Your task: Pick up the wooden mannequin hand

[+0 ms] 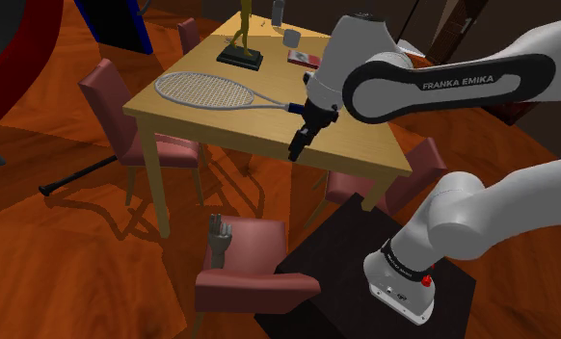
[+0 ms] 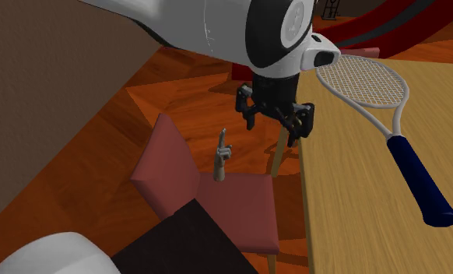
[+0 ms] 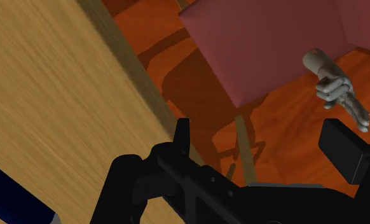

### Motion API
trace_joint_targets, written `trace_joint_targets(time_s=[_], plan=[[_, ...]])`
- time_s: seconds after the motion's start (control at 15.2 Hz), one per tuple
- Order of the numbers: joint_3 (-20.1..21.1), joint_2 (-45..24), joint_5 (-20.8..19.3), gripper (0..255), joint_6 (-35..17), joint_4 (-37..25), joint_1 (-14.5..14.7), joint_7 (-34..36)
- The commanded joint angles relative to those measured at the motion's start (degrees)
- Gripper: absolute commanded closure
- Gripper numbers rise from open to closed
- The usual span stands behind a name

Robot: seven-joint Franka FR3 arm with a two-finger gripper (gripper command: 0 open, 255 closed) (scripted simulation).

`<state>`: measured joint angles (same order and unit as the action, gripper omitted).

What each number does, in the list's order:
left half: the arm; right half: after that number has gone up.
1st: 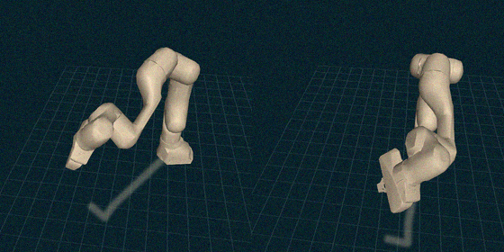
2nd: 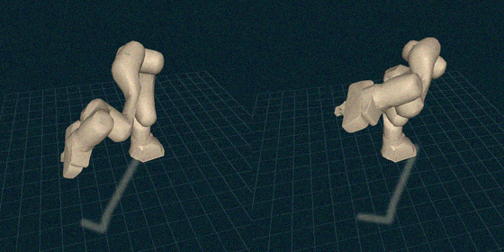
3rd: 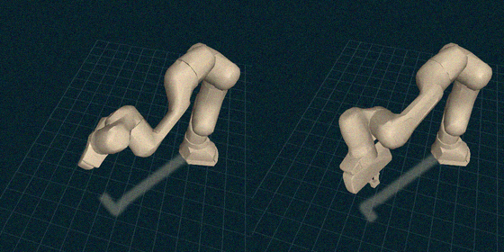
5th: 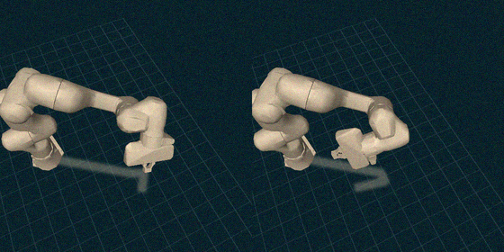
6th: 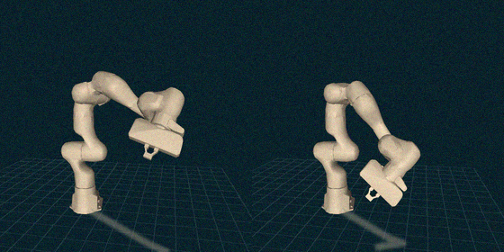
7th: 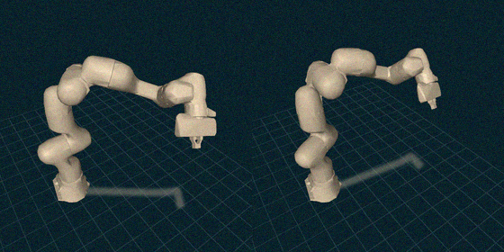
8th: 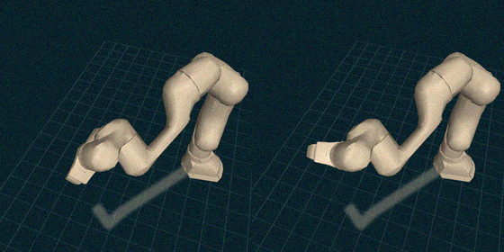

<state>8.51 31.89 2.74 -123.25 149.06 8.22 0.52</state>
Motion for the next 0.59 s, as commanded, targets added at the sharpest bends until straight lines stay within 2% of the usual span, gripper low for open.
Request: trace_joint_targets(time_s=[0.0,0.26,0.53], plan=[[1.37,-2.80,-0.11,0,-4.06,0.42,0.95,-0.13],[4.58,-9.25,-1.06,0,-12.53,1.26,2.49,0.55],[8.12,-16.69,-3.91,0,-20.70,0.99,3.14,2.43]])
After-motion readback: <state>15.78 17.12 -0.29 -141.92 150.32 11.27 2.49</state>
